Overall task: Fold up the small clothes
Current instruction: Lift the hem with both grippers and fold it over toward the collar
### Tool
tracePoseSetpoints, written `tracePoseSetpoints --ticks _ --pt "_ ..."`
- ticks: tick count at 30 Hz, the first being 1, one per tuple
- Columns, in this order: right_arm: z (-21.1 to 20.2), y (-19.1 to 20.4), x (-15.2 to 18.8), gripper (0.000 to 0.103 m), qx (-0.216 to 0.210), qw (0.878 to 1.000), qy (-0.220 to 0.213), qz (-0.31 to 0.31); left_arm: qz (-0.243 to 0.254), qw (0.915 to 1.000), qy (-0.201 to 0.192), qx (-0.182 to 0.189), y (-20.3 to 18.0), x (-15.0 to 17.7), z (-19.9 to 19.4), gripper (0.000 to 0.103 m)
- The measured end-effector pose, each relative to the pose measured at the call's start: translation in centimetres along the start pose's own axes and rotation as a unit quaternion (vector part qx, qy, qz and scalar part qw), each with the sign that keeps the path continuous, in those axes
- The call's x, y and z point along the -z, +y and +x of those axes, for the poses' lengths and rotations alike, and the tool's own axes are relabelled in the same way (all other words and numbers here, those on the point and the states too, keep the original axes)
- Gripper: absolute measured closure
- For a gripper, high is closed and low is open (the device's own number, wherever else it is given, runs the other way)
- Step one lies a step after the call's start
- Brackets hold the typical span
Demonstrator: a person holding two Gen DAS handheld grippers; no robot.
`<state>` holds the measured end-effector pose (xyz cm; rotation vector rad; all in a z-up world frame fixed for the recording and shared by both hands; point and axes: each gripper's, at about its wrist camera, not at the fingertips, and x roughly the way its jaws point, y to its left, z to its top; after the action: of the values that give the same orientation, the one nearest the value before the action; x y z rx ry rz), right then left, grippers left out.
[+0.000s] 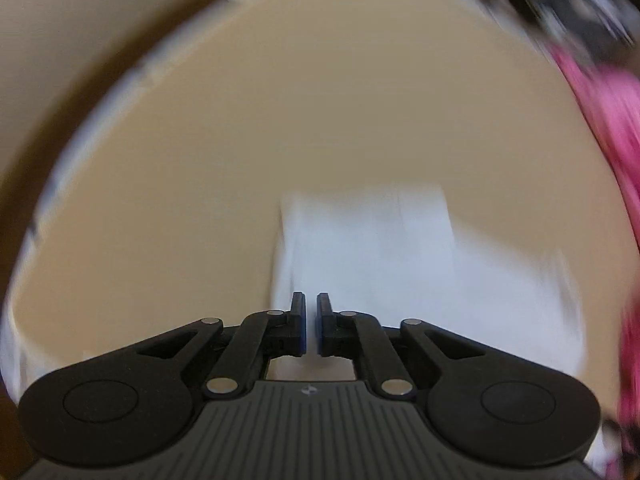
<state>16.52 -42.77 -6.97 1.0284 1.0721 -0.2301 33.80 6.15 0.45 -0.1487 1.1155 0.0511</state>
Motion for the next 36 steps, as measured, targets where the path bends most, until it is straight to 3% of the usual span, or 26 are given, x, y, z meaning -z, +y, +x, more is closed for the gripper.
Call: tracePoseSetpoints --ticks 1,2,3,5,6,9,12,18,20,21,22,23,24,26,28,34,35,36 --pt "0.2 0.8 -2.0 0.039 -0.002 1.000 -0.030 0.006 -0.008 0.9992 -0.025 -0.031 -0.5 -1.9 0.4 0.088" --pt "0.3 1.4 -3.5 0.027 0.002 0.999 -0.051 0.003 -0.008 0.9983 -0.035 -0.046 -0.9 -3.2 0.9 0.070" --pt "0.3 1.7 -4.5 0.028 0.005 0.998 -0.065 -0.004 -0.004 0.9985 -0.039 -0.039 -0.8 -3.9 1.2 0.048" --pt "-0.1 1.7 -4.5 0.028 -0.011 0.997 -0.075 -0.034 0.006 0.9985 -0.053 -0.016 -0.2 -3.5 1.7 0.024" --pt "-0.1 1.4 -4.1 0.028 -0.020 0.995 -0.078 -0.064 0.015 0.9981 -0.058 -0.015 0.2 -2.9 2.3 0.019" --pt "1.3 0.7 -2.7 0.028 0.012 0.985 -0.092 -0.143 0.038 0.9990 -0.025 -0.005 0.9 -0.9 5.4 0.019" --pt "3.6 0.5 -2.2 0.033 0.038 0.978 -0.105 -0.176 0.053 0.9985 0.008 0.007 0.1 0.8 8.3 0.020" --pt "7.4 2.3 -4.6 0.036 0.043 0.961 -0.171 -0.212 0.116 0.9930 0.011 0.015 -4.4 1.5 11.4 0.019" --pt "8.8 3.2 -5.5 0.038 0.055 0.955 -0.179 -0.229 0.126 0.9919 0.016 0.007 -5.7 1.1 12.7 0.020" --pt "9.6 3.6 -6.0 0.042 0.060 0.953 -0.178 -0.239 0.125 0.9921 0.011 0.002 -6.2 1.0 13.2 0.036" --pt "10.2 4.0 -6.2 0.059 0.067 0.949 -0.177 -0.252 0.125 0.9921 0.004 -0.005 -6.6 1.0 13.5 0.053" --pt "10.8 4.6 -6.4 0.099 0.077 0.945 -0.176 -0.266 0.126 0.9919 0.003 -0.009 -7.1 0.9 13.6 0.096" --pt "11.3 5.0 -6.7 0.099 0.087 0.940 -0.168 -0.282 0.123 0.9923 0.000 -0.007 -7.6 1.0 13.4 0.103" --pt "11.4 5.5 -6.7 0.100 0.102 0.935 -0.167 -0.296 0.129 0.9914 -0.022 -0.006 -7.9 1.2 12.3 0.103" --pt "9.9 5.7 -6.5 0.100 0.085 0.934 -0.184 -0.294 0.129 0.9909 -0.039 -0.004 -7.5 1.2 10.7 0.103" --pt "2.2 5.4 -5.5 0.101 -0.005 0.931 -0.263 -0.254 0.100 0.9883 -0.114 0.007 -3.4 0.0 5.0 0.103" --pt "1.8 5.5 -5.6 0.101 -0.008 0.928 -0.268 -0.259 0.109 0.9873 -0.115 0.009 -3.4 -0.2 4.9 0.102" --pt "1.9 5.5 -5.8 0.101 -0.002 0.926 -0.267 -0.267 0.114 0.9879 -0.103 0.022 -3.6 -0.4 5.2 0.094"
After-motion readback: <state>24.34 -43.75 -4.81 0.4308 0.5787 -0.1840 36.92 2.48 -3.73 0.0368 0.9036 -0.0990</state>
